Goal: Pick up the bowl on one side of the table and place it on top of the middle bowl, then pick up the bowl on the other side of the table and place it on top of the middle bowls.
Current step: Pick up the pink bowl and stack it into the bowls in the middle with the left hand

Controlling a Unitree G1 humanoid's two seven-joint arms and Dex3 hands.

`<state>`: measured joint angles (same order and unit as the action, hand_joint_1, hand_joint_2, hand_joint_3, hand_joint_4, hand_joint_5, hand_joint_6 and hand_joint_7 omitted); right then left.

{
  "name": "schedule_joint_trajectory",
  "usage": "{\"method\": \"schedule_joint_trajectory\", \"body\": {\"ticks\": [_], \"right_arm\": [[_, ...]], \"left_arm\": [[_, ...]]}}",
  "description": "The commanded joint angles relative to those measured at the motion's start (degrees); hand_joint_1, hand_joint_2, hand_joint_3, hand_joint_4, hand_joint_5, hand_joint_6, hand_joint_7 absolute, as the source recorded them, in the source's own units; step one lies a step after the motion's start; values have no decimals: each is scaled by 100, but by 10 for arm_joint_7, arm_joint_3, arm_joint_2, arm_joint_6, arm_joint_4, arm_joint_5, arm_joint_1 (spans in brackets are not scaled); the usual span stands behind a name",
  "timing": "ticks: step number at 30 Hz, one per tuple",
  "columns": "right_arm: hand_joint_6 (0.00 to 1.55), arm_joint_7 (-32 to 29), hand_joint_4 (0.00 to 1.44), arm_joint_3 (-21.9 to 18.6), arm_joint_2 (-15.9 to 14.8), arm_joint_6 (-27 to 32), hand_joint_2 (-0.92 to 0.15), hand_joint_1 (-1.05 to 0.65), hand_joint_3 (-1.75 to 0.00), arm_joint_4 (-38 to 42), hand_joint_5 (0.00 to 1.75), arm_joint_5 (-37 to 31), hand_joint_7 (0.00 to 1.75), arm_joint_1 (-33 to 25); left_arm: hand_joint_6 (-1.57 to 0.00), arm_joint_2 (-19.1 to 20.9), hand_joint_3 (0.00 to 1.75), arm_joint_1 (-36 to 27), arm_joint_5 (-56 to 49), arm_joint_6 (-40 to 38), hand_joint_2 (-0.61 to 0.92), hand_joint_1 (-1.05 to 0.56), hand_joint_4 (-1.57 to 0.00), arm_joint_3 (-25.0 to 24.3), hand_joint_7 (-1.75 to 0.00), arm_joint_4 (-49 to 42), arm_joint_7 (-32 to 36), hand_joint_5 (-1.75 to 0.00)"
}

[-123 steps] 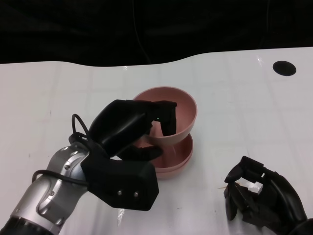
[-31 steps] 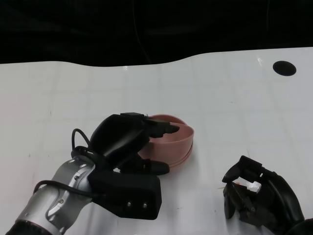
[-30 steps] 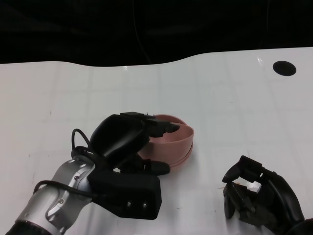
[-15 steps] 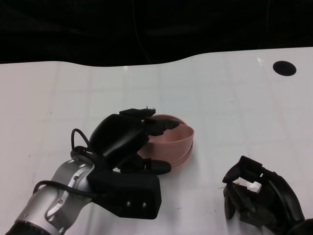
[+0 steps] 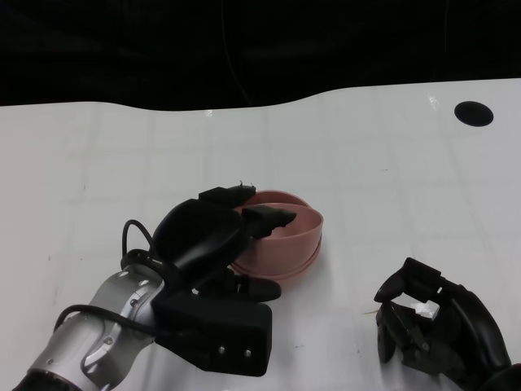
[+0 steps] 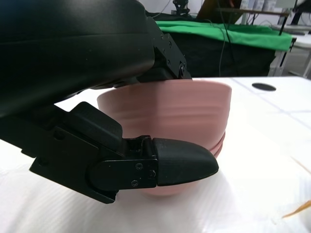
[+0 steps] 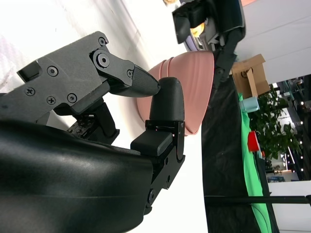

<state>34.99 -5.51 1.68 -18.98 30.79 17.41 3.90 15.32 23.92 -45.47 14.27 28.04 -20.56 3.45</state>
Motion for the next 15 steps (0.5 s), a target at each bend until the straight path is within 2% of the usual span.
{"method": "schedule_joint_trajectory", "body": {"ticks": [1, 5, 15], "right_arm": [[69, -7, 84, -3, -9, -6, -72, -23, -81, -1, 175, -3, 166, 1], [69, -12, 84, -2, -8, -2, -71, -24, -80, -5, 175, -5, 167, 0], [67, -3, 86, -3, -7, 13, -71, -22, -79, -14, 175, 9, 165, -2]], "left_arm": [[-35, 10, 80, -12, -25, -12, 92, -105, -7, 15, 0, -8, 9, 0], [-30, 10, 85, -13, -45, -19, 92, -105, 0, 26, 0, -18, 24, 0], [-27, 7, 86, -16, -49, -15, 92, -105, 0, 35, 0, -45, 66, 0]]}}
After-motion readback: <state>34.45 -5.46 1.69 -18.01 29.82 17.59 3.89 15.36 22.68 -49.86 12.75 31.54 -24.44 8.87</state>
